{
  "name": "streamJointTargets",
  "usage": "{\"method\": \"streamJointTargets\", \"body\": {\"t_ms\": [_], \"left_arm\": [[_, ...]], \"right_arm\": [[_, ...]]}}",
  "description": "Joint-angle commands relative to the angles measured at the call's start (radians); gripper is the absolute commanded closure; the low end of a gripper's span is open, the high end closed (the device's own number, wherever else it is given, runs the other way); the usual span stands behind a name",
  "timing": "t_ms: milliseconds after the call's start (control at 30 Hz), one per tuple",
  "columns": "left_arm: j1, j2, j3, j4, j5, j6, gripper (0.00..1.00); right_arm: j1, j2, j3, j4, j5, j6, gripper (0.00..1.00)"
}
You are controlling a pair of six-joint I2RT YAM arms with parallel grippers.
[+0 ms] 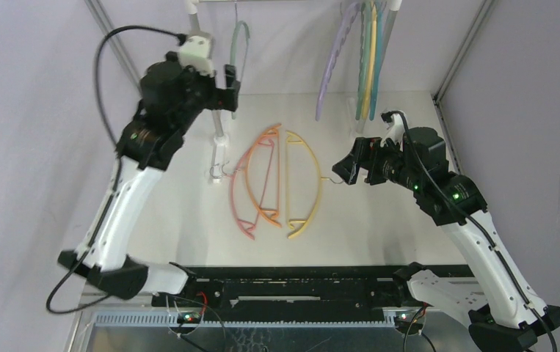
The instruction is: Organize the hangers
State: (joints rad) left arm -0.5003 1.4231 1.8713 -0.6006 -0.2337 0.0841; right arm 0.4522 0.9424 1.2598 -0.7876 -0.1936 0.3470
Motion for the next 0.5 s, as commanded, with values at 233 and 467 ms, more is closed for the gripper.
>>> {"method": "streamJointTargets", "body": {"t_ms": [233,467], "left_arm": [[0.130,-0.291,-0.396,0.093,0.190,-0.253,0.01],[0.136,-0.385,-0.556,0.135,0.271,-0.334,0.01]], "right_arm": [[-0.005,-0.005,0.026,0.040,-0.017,0.011,0.00],[0.000,0.000,0.018,0.040,-0.029,0.018,0.00]]}}
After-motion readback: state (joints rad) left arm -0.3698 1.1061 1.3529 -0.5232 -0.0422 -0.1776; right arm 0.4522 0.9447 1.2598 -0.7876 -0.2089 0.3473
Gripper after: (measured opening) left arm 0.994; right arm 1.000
